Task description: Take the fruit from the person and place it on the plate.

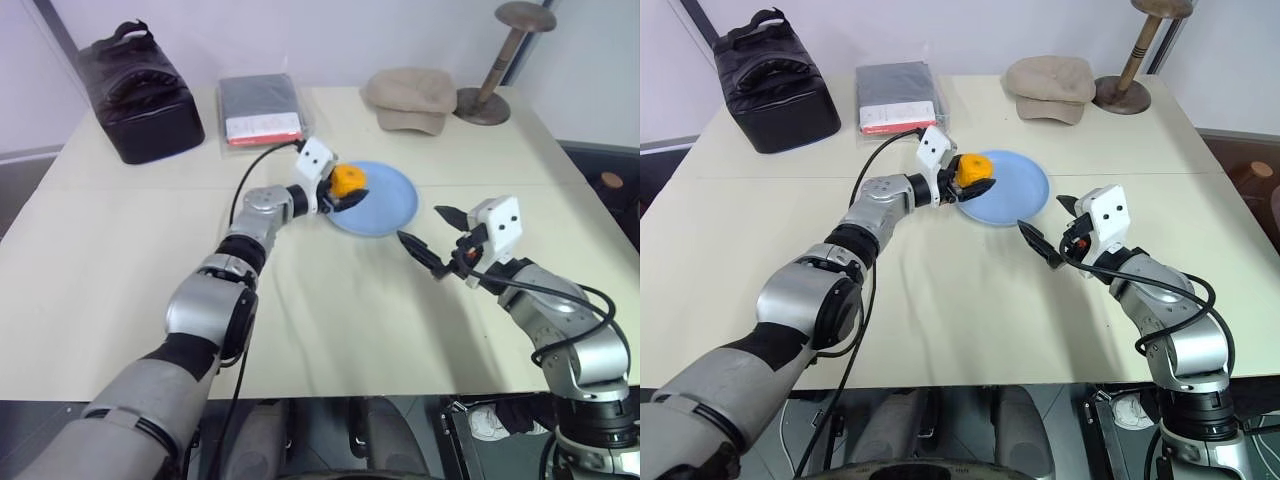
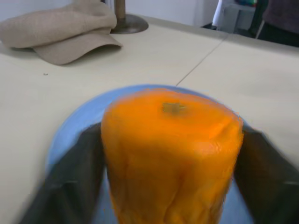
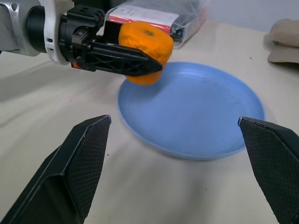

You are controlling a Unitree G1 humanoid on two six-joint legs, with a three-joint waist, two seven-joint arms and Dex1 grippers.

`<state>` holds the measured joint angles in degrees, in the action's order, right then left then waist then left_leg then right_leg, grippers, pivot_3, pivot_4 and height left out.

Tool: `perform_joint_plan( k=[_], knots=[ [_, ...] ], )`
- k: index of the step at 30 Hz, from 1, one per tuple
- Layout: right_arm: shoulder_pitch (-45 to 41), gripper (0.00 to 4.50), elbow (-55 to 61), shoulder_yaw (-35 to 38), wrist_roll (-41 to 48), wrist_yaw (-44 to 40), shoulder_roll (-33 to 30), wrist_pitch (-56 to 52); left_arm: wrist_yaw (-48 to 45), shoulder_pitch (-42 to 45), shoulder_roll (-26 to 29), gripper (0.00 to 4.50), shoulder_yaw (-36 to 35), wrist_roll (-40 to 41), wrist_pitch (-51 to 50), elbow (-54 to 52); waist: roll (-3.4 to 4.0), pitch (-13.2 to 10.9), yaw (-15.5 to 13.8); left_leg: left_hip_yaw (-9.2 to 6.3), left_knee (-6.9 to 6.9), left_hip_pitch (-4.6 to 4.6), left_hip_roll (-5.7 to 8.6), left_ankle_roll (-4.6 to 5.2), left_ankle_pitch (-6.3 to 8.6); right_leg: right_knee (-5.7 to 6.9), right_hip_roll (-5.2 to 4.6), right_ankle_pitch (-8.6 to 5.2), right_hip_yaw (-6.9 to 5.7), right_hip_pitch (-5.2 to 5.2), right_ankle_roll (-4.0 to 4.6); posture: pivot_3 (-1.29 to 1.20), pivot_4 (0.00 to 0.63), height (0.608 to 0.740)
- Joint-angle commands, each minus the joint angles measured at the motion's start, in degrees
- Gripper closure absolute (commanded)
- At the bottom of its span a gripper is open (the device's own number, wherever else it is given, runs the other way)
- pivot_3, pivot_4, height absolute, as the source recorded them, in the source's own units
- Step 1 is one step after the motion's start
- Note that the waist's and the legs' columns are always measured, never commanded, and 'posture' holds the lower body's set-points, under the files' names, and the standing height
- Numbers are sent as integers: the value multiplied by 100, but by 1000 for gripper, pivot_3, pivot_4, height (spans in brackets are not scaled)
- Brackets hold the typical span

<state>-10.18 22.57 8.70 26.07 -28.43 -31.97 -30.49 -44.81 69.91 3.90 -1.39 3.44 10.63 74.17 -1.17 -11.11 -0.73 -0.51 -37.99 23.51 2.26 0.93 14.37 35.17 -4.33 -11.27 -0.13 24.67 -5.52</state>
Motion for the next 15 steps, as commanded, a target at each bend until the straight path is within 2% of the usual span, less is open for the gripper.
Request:
perform_joint_plan(
  k=[1, 5, 9, 15],
  knots=[
    [-7, 0, 280, 167, 42, 43, 37, 104, 84, 142, -4, 30, -86, -51, 118, -67, 0, 0, 4, 0, 0, 0, 0, 0, 0, 0, 0, 0, 0, 0, 0, 0, 150, 740],
    [8, 0, 273, 163, 46, 48, 38, 113, 190, 169, 85, 30, -112, -84, 199, -88, 0, 0, 3, -1, 0, 0, 0, 0, 0, 0, 1, 0, 0, 0, 0, 0, 150, 740],
    [-139, 0, 136, 124, 24, 20, 40, 143, 209, 471, 570, 30, -604, 323, 144, -230, 0, -1, 39, 0, 0, 0, -1, 0, 0, 1, 2, 0, 0, 1, 0, 0, 150, 740],
    [-446, 0, -251, 266, 32, -160, -66, 255, -160, 555, 1855, 30, -980, 537, -52, -765, 1, -1, 60, -3, 1, -1, -4, 0, 0, 2, 6, 0, 1, 2, 0, 0, 150, 740]
  ],
)
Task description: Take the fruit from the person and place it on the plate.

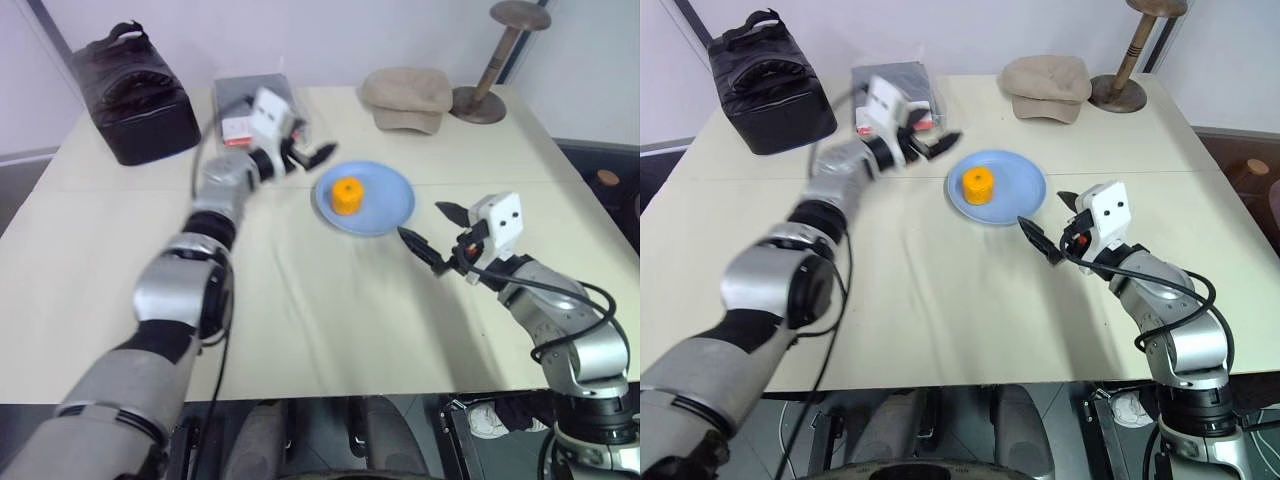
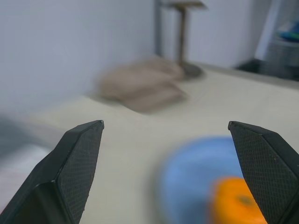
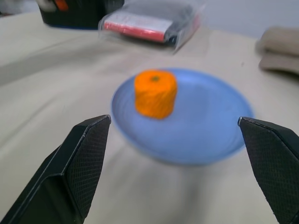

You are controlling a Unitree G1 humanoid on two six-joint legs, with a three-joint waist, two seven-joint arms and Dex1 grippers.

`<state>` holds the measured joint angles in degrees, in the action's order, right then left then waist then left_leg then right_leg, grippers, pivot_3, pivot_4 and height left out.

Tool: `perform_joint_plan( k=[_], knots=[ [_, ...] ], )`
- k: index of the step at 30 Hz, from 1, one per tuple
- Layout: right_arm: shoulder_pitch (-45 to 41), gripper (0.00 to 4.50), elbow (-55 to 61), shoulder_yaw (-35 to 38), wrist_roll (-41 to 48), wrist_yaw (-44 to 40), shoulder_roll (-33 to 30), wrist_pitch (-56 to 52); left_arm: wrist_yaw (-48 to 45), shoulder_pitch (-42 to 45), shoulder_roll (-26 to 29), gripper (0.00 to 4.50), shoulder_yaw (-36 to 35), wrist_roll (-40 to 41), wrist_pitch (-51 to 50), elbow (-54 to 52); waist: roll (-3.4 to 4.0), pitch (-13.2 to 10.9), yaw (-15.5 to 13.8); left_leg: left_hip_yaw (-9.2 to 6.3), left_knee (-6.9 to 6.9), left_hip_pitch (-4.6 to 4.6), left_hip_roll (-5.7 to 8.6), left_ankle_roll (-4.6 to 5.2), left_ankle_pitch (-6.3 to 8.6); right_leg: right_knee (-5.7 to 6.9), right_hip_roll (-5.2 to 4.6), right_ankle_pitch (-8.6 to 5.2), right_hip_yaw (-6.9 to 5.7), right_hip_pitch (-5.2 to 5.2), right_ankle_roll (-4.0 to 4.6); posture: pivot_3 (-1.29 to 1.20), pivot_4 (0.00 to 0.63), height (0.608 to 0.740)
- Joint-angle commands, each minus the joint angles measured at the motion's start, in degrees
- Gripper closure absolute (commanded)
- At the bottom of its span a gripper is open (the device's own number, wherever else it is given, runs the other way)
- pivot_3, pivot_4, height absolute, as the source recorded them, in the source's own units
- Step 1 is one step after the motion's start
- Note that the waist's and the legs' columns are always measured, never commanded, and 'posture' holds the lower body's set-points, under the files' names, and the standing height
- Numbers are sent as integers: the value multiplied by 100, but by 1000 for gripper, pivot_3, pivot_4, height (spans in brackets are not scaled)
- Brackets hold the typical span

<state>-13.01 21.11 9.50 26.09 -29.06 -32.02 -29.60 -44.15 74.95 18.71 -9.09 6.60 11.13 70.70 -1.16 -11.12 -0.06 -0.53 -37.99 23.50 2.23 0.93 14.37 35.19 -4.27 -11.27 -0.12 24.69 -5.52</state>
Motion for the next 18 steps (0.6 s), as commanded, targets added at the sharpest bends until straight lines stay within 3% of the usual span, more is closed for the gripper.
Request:
perform_joint_plan(
  k=[1, 4, 11, 18],
  knots=[
    [-211, 0, -189, 199, 19, -134, -78, 192, -309, -19, 536, 30, -282, 304, -224, -586, 0, 0, -18, 0, 0, -1, 0, 0, 0, 0, 0, 0, 0, -1, 0, 0, 150, 740],
    [-328, 0, -382, 196, -22, -220, -104, 267, -673, -436, 873, 30, -377, 570, -742, -1329, 1, 0, -24, 1, 0, -1, 2, 0, 0, 1, -5, 0, 0, -2, 0, 0, 150, 740],
    [-714, 0, -902, 131, -93, -342, -31, 504, -604, -3345, 1328, 30, -381, 1082, -2500, -5164, 5, 3, -12, 1, 0, -3, 4, -1, 0, 6, -21, 1, 8, -1, 2, 0, 150, 740],
    [-793, 0, -1153, 81, -148, -415, 33, 645, -127, -4724, 1282, 30, -586, 1609, -3495, -6884, 5, 2, -71, -2, 0, -3, 5, -3, 2, 2, -39, 1, 8, -3, 4, 0, 150, 740]
  ],
)
